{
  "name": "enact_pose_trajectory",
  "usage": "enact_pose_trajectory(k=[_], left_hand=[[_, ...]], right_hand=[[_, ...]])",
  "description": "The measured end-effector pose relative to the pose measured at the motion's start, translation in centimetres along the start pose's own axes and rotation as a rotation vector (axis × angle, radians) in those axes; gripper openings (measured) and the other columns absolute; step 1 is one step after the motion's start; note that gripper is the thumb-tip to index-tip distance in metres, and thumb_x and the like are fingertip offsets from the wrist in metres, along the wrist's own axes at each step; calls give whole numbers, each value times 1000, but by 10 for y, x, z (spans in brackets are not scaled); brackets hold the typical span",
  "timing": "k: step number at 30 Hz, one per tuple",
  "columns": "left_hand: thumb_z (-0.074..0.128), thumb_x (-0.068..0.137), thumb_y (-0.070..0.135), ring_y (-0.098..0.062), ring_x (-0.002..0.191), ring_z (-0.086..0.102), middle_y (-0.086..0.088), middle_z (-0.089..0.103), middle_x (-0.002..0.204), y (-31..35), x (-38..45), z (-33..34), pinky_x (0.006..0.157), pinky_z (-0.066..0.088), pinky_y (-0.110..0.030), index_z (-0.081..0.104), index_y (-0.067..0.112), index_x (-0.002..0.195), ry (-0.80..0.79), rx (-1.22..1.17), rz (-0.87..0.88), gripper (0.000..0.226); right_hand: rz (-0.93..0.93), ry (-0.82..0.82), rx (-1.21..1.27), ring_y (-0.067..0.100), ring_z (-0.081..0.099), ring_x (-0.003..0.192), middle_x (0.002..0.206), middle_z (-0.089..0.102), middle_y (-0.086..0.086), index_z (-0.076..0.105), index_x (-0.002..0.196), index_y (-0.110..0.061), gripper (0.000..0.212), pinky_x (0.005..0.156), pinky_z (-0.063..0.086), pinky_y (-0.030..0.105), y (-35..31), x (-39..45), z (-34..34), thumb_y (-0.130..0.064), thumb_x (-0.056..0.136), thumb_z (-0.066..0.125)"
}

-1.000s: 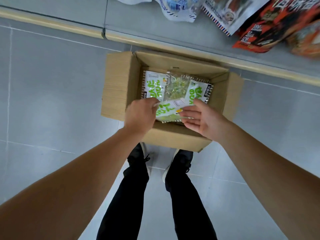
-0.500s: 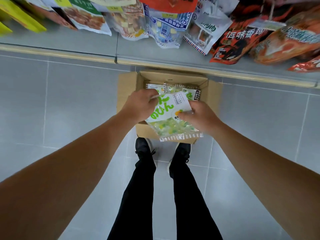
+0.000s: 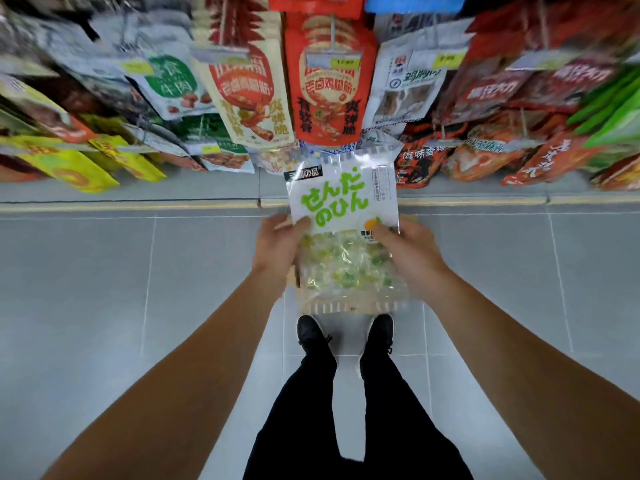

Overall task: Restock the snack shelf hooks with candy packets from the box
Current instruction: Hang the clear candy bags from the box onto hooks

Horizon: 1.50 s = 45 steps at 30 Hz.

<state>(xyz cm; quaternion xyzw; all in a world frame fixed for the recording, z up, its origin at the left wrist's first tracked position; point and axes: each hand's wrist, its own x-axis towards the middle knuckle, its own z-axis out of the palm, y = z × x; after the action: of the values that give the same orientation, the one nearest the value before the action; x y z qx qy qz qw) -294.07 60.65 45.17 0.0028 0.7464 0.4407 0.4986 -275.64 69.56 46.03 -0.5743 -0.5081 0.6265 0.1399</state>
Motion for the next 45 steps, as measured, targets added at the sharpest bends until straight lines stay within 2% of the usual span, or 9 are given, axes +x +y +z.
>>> enact_pose_trajectory(k=[5, 10, 11, 13, 20, 25, 30, 39, 45], left_hand=[[81, 61, 50, -19, 75, 57, -5, 69, 95, 20, -64, 2, 63, 46, -30, 69, 12, 109, -285, -42, -50, 62], [79, 76, 36, -10, 79, 39, -15, 58, 75, 45, -125, 23, 82, 50, -53, 66, 7, 104, -271, 3, 86, 44], [76, 81, 32, -40, 92, 63, -18, 58, 69, 48, -143, 31, 81, 51, -49, 67, 9, 94, -274, 19, 125, 28], [71, 86, 29, -9, 44, 51, 3, 52, 47, 49, -168, 44, 60, 42, -31, 60, 18, 74, -304, 23, 187, 19], [68, 89, 33, -5, 51, 43, 10, 56, 46, 40, -273, 108, 54, 34, -26, 62, 14, 95, -347, 34, 353, 20], [73, 83, 40, -36, 123, 53, -25, 50, 135, 45, -353, 169, 92, 48, -44, 58, 10, 124, -390, -22, 477, 53], [72, 86, 30, -5, 91, 54, 10, 61, 96, 86, -406, 216, 82, 40, -34, 52, 27, 90, -477, -81, 603, 20], [75, 81, 38, -16, 107, 56, 1, 62, 110, 192, -433, 294, 91, 46, -43, 55, 7, 106, -470, -81, 800, 44], [70, 88, 28, -2, 45, 52, 7, 52, 54, 275, -437, 345, 39, 39, -17, 53, 20, 69, -506, -132, 948, 27]], right_hand=[[22, 70, 150, 18, 69, 96, 93, 76, -9, 76, 96, -23, 21, 92, 55, 44, -36, -47, -20, -41, 85, 73], [-71, 113, 220, 9, 68, 93, 91, 75, -12, 73, 104, -20, 16, 76, 54, 24, -63, -92, -53, -28, 93, 66], [-87, 121, 217, 12, 68, 98, 97, 76, -7, 74, 104, -21, 17, 81, 55, 29, -66, -105, -64, -30, 92, 66], [-93, 131, 213, 18, 66, 102, 104, 74, 3, 75, 96, -23, 17, 92, 52, 41, -67, -126, -85, -37, 89, 68], [-227, 143, 238, 6, 64, 90, 81, 73, -15, 70, 88, -26, 2, 95, 48, 38, -66, -208, -179, -25, 90, 69], [-335, 183, 272, 9, 63, 94, 87, 73, -11, 70, 87, -27, 3, 85, 49, 35, -86, -264, -262, -30, 87, 72], [-497, 172, 342, 4, 56, 81, 88, 62, -11, 59, 88, -28, 11, 80, 43, 28, -126, -293, -327, -23, 90, 69], [-606, 250, 344, 15, 56, 96, 102, 59, -6, 59, 96, -21, 26, 93, 40, 41, -221, -272, -412, -38, 83, 74], [-692, 326, 351, 27, 57, 116, 128, 58, 3, 50, 134, -25, 87, 97, 46, 47, -296, -235, -460, -55, 58, 81]])
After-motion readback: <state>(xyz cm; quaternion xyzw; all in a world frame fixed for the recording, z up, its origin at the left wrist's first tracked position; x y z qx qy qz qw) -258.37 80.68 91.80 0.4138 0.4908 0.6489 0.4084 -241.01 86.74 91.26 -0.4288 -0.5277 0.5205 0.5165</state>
